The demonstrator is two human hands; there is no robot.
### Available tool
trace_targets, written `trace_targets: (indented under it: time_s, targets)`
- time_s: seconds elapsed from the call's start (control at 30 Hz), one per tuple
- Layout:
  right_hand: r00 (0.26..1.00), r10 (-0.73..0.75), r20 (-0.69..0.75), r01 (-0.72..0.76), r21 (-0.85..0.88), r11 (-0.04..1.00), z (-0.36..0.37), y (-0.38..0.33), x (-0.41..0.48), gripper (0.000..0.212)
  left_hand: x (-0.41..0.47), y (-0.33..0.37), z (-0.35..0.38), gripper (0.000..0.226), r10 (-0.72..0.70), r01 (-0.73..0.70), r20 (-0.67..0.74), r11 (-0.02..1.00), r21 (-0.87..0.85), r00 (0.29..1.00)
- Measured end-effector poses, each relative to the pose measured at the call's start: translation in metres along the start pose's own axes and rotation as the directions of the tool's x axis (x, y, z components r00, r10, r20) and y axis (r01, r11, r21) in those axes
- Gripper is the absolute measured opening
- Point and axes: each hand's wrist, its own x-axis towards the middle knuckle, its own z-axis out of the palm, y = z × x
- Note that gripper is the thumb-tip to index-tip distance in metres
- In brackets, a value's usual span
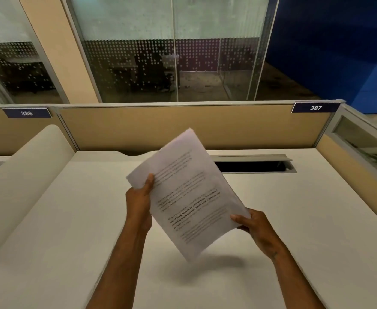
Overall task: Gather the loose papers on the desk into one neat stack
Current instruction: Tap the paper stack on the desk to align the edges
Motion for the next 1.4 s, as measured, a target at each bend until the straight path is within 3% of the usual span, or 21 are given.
trace_targets:
  time_s: [0.1,0.23,0.37,0.47,0.53,0.6,0.77,0.9,1.03,1.1,1.23,1.4]
  targets:
    - [0.999,0.046,0.006,-0.045,0.396,0.917,0.015,0.006,-0.006,0.047,-0.004,-0.004,-0.001,0.018,-0.092,0.088,-0.028,0.989,-0.122,0.995]
    - [1.000,-0.001,-0.009,0.005,0.446,0.895,0.040,0.003,-0.005,0.043,-0.021,-0.025,-0.003,0.034,-0.187,0.177,-0.018,0.954,-0.243,0.982]
    - [1.000,-0.028,-0.014,0.031,0.394,0.919,0.024,-0.006,-0.002,0.042,-0.020,-0.031,-0.041,0.036,-0.197,0.231,0.194,0.958,-0.171,0.961]
    - [0.999,-0.018,0.040,0.004,0.323,0.946,0.006,-0.009,-0.002,0.042,-0.001,-0.020,-0.070,0.036,-0.165,0.127,0.316,0.982,0.137,0.934]
    - [0.997,-0.015,0.082,-0.007,0.262,0.965,-0.001,-0.011,0.000,0.043,0.010,-0.016,-0.069,0.044,-0.160,0.042,0.329,0.940,0.338,0.931]
    - [0.996,0.004,0.093,-0.024,0.206,0.978,-0.001,-0.013,0.001,0.044,0.013,-0.020,-0.054,0.052,-0.142,-0.021,0.348,0.904,0.427,0.927]
    - [0.999,-0.040,-0.005,0.040,-0.017,0.999,-0.001,-0.021,0.009,0.031,0.004,-0.046,-0.029,0.040,-0.022,-0.068,0.223,0.919,0.389,0.975]
    - [0.990,-0.105,-0.099,0.098,-0.069,0.993,-0.004,-0.012,0.014,0.019,-0.004,-0.070,-0.035,0.024,0.015,-0.064,0.153,0.945,0.320,0.988]
    - [0.991,-0.071,-0.116,0.059,-0.098,0.993,0.003,0.013,0.011,0.017,-0.017,-0.097,-0.051,0.013,-0.023,-0.016,0.118,0.949,0.315,0.993]
    - [0.989,-0.065,-0.133,0.052,-0.093,0.994,0.008,0.020,0.007,0.031,-0.023,-0.104,-0.057,0.009,-0.048,0.016,0.096,0.952,0.304,0.994]
    - [0.978,-0.079,-0.194,0.071,-0.049,0.996,0.019,0.025,0.006,0.057,-0.022,-0.092,-0.052,0.035,0.006,-0.014,0.027,0.957,0.290,1.000]
    - [0.972,-0.041,-0.231,0.043,0.003,0.999,0.028,0.026,0.010,0.096,-0.021,-0.076,-0.032,0.045,0.052,-0.032,-0.090,0.976,0.216,0.995]
